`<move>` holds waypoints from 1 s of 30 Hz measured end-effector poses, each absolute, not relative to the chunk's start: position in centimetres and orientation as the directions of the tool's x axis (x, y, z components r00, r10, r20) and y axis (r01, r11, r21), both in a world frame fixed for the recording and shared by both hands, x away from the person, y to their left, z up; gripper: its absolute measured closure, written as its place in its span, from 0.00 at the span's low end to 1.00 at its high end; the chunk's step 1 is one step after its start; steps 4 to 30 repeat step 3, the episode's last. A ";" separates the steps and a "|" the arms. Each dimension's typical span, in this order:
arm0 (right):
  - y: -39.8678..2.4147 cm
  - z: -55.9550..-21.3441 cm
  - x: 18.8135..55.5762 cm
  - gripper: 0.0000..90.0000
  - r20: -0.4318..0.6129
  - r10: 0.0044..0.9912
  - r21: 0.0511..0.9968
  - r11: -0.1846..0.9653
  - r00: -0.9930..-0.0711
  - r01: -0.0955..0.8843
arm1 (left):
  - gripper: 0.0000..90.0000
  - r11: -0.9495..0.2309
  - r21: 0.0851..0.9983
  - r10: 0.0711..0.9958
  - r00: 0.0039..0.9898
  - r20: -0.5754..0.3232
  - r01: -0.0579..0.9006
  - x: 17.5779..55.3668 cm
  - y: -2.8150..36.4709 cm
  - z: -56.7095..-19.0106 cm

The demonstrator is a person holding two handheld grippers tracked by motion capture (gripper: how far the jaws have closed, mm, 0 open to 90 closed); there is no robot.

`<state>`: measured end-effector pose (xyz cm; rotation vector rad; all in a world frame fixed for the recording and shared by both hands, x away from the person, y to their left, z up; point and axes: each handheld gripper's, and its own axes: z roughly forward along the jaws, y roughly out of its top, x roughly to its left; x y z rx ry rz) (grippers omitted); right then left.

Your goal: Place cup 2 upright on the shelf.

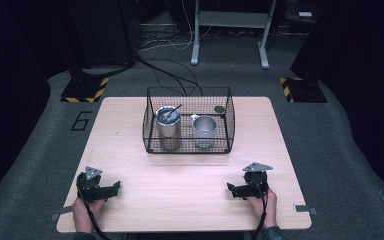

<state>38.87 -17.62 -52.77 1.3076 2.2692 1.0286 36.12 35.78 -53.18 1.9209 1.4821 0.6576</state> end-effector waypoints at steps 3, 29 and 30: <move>-17.9 -52.8 38.6 0.00 0.066 0.862 0.728 0.303 -0.502 0.615 | 0.04 -0.181 0.728 0.969 0.247 0.017 0.661 36.1 35.8 -53.2; -17.9 -52.8 38.6 0.00 0.066 0.862 0.728 0.303 -0.502 0.615 | 0.04 -0.181 0.728 0.969 0.247 0.017 0.661 36.1 35.8 -53.2; -17.9 -52.8 38.6 0.00 0.066 0.862 0.728 0.303 -0.502 0.615 | 0.04 -0.181 0.728 0.969 0.247 0.017 0.661 36.1 35.8 -53.2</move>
